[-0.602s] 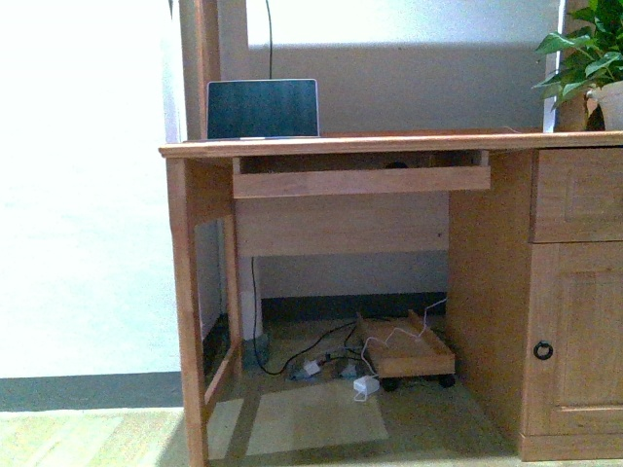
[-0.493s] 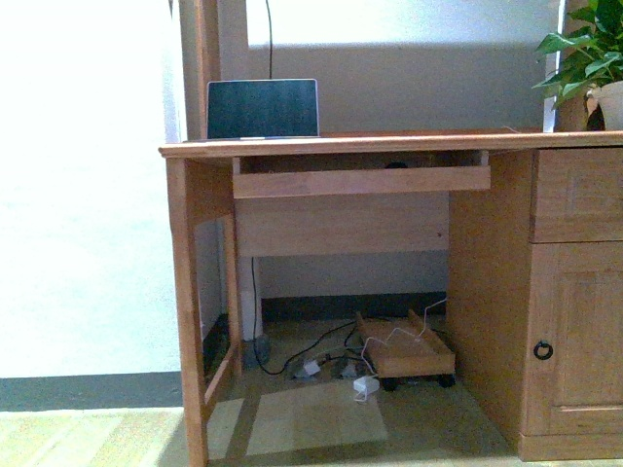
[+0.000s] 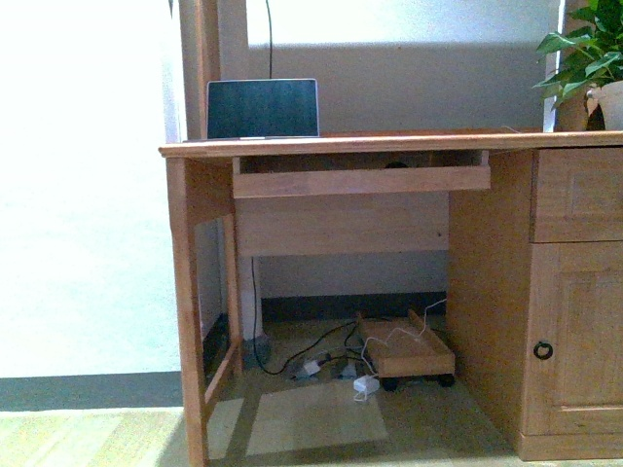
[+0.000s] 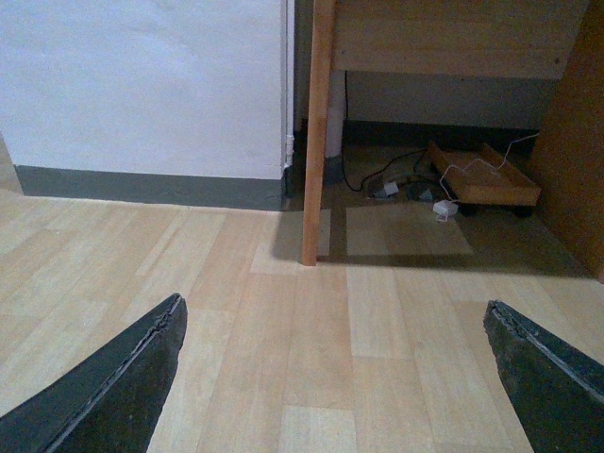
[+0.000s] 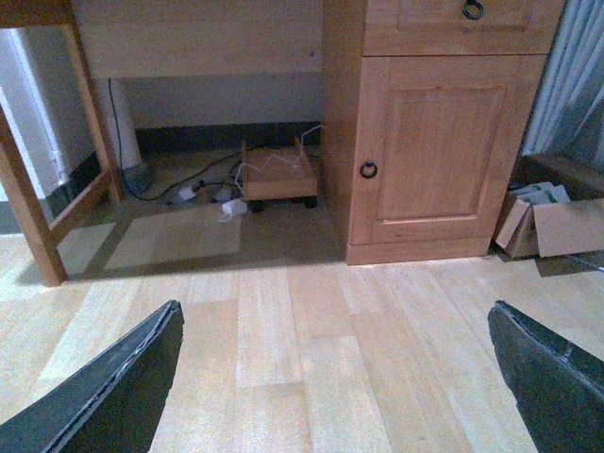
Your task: Place mouse
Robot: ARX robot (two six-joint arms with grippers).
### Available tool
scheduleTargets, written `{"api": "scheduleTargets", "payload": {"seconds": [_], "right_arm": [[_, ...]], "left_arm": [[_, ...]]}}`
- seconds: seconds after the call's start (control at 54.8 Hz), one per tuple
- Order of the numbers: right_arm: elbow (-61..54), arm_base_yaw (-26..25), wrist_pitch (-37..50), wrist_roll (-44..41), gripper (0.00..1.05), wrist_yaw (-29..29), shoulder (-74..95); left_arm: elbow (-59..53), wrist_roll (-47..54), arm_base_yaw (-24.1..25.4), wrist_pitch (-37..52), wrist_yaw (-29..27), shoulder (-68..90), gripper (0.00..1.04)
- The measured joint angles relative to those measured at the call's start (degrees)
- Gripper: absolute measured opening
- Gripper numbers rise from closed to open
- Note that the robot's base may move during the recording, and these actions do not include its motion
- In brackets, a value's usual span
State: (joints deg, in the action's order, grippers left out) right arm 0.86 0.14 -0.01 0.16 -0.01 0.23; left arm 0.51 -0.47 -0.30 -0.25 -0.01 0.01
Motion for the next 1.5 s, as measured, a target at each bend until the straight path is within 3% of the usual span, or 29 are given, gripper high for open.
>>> {"api": "scheduleTargets", "payload": {"seconds": [1.496], "right_arm": [[0.0, 0.0, 0.0, 0.0, 0.97, 0.0, 0.0]], "left_arm": [[0.0, 0.0, 0.0, 0.0, 0.0, 0.0, 0.97]]}}
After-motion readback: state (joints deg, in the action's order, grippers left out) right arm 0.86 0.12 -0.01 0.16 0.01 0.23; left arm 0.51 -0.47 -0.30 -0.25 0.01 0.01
